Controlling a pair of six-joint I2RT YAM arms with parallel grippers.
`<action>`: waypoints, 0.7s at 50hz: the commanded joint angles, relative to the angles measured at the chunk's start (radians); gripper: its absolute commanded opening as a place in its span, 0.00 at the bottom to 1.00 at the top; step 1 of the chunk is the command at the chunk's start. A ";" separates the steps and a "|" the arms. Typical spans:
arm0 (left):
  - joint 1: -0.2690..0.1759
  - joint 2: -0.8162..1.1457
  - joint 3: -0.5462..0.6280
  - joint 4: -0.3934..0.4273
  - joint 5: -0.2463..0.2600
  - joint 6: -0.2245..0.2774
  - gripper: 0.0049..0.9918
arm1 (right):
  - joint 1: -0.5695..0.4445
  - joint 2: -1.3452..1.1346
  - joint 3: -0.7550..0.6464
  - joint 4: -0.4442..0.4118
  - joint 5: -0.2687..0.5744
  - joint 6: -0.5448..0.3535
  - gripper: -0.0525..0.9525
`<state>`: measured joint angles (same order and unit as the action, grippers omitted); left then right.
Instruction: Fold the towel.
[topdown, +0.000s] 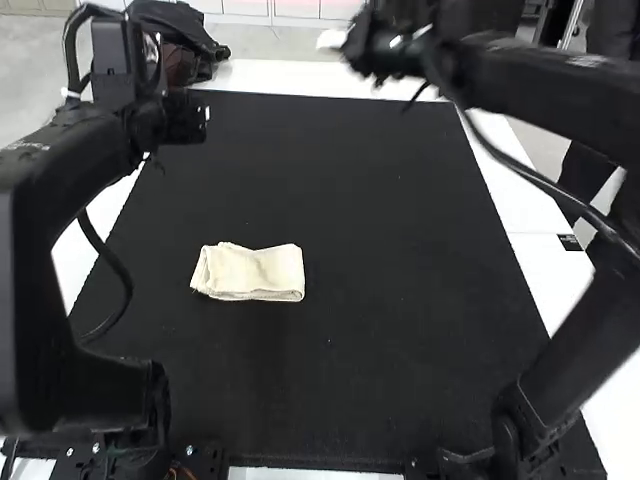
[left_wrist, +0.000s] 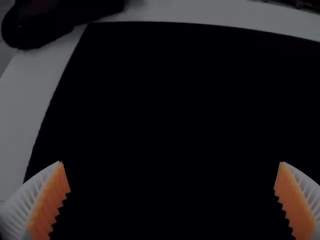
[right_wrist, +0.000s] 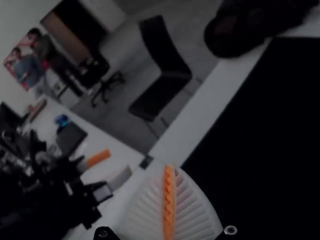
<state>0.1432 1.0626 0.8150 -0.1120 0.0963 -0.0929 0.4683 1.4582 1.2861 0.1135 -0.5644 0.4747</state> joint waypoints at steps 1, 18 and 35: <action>-0.014 -0.062 0.042 -0.002 -0.021 -0.031 0.97 | -0.085 -0.133 -0.013 -0.012 0.006 -0.007 0.03; -0.050 -0.234 0.046 -0.038 -0.020 -0.034 0.97 | -0.309 -0.509 -0.148 -0.046 -0.023 0.016 0.39; -0.050 -0.486 0.029 -0.025 -0.015 -0.071 0.97 | -0.445 -0.961 -0.344 -0.064 -0.065 0.077 0.96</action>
<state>0.0978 0.6373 0.8242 -0.1379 0.0826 -0.1371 0.0505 0.6174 0.9871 0.0429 -0.6041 0.5026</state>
